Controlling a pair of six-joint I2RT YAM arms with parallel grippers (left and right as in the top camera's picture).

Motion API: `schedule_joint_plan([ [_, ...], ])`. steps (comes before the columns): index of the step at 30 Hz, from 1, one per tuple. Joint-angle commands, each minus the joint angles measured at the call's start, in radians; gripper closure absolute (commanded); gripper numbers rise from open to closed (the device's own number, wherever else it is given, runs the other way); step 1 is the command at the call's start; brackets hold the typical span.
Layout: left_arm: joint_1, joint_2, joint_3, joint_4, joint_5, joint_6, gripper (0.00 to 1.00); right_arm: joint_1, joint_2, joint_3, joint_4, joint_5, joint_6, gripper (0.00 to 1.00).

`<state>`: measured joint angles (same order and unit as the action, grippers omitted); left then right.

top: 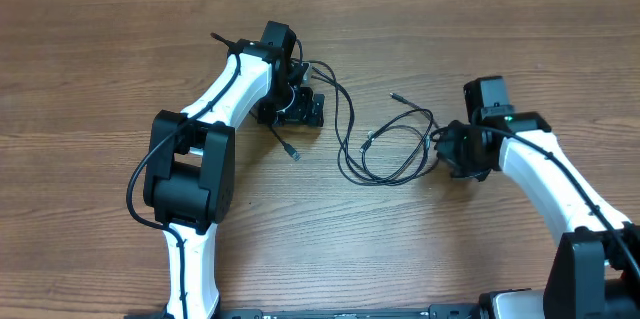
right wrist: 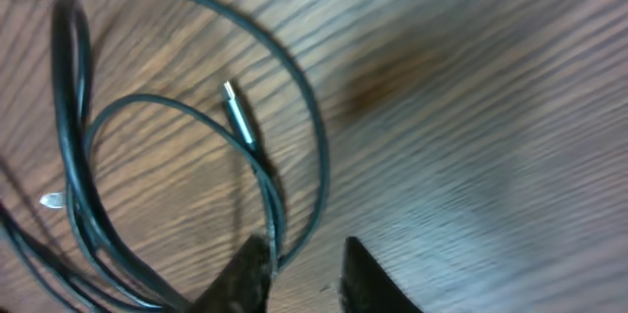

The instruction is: Untangle cables

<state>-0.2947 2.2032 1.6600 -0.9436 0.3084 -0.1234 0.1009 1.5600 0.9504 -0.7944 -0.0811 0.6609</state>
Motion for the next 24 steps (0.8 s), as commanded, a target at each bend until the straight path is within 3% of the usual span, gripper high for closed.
schedule_joint_plan([
  [1,-0.014,0.016,-0.008,0.003,0.025,0.020,0.09,0.008,0.004,-0.053,0.054,-0.060,0.062,0.78],
  [6,-0.014,0.016,-0.008,0.004,0.025,0.019,0.09,0.010,0.004,-0.105,0.111,-0.061,0.145,0.81],
  [24,-0.014,0.016,-0.008,0.008,0.025,0.019,0.08,0.011,0.004,-0.166,0.192,-0.108,0.146,0.80],
])
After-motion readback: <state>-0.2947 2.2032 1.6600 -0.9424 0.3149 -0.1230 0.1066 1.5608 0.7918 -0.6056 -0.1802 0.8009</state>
